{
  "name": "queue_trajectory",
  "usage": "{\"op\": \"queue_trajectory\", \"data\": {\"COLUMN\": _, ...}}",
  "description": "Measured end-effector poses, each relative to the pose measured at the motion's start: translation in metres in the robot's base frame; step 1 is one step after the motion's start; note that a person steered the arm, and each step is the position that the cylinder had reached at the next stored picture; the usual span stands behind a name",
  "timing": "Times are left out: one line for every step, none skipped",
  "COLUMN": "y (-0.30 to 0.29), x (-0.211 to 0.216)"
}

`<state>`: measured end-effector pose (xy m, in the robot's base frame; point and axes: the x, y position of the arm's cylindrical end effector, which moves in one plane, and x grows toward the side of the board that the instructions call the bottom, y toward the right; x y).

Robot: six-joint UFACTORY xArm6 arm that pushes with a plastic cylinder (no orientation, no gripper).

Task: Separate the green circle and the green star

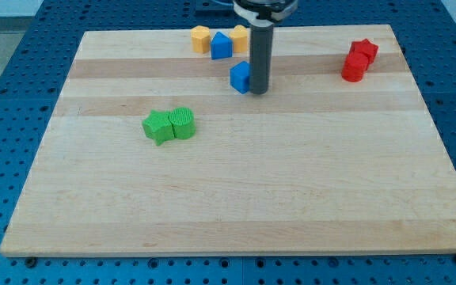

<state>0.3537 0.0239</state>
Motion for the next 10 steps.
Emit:
{"op": "queue_trajectory", "data": {"y": -0.014, "x": -0.012}}
{"op": "queue_trajectory", "data": {"y": -0.032, "x": -0.025}}
{"op": "queue_trajectory", "data": {"y": -0.052, "x": -0.035}}
{"op": "queue_trajectory", "data": {"y": -0.066, "x": -0.039}}
{"op": "queue_trajectory", "data": {"y": -0.078, "x": -0.011}}
{"op": "queue_trajectory", "data": {"y": -0.117, "x": 0.016}}
{"op": "queue_trajectory", "data": {"y": -0.161, "x": 0.020}}
{"op": "queue_trajectory", "data": {"y": -0.197, "x": 0.033}}
{"op": "queue_trajectory", "data": {"y": -0.207, "x": 0.068}}
{"op": "queue_trajectory", "data": {"y": -0.204, "x": 0.104}}
